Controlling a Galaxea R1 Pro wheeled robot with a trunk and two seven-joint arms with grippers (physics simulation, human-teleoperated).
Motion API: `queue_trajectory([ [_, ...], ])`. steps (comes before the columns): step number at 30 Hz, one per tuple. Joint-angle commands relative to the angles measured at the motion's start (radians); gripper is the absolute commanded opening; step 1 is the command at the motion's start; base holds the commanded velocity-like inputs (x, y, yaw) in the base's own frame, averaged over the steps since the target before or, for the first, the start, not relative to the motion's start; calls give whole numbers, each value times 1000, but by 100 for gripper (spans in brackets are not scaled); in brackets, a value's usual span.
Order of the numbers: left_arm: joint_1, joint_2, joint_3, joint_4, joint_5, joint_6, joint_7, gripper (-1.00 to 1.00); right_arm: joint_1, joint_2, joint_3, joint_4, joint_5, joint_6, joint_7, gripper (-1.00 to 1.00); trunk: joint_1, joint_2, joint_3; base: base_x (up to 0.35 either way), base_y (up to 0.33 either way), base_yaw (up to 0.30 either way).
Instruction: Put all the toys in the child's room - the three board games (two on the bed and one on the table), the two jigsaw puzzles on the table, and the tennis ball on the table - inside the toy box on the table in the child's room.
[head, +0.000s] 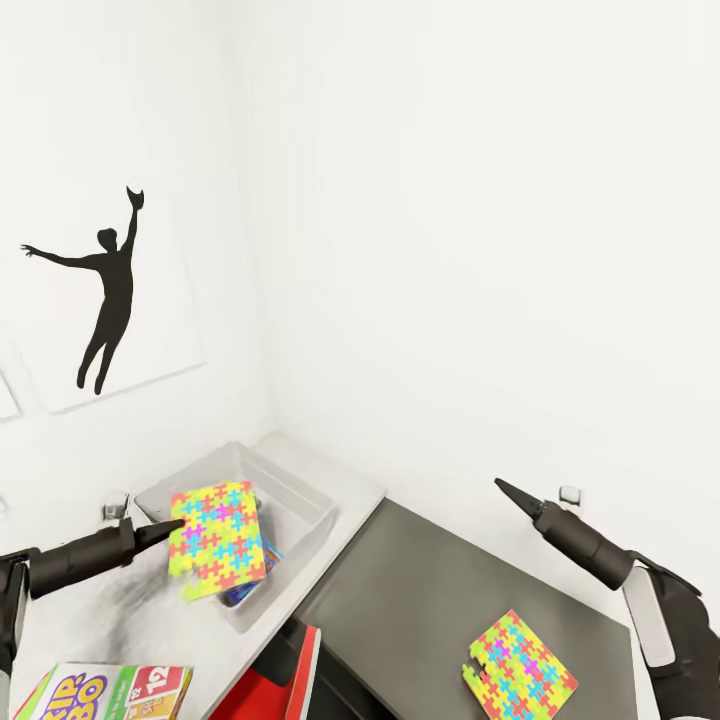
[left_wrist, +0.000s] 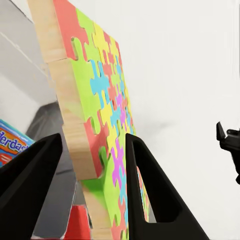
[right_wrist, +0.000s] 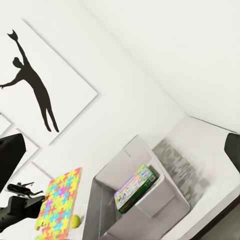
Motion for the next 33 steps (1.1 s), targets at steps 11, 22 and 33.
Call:
queue_trajectory([
  [11, -131, -4, -2, -53, -24, 109, -9, -100, -1, 2, 1, 1, -4, 6, 1, 100, 0, -1, -1, 0, 0, 0],
  [22, -202, -104, -6, -52, -12, 111, 309, -100, -1, 3, 2, 1, -4, 8, -27, 100, 0, -1, -1, 0, 0, 0],
  [33, -222, -193, -4, -38, 4, 109, 602, -100, -1, 2, 1, -4, -4, 12, -31, 100, 0, -1, -1, 0, 0, 0],
])
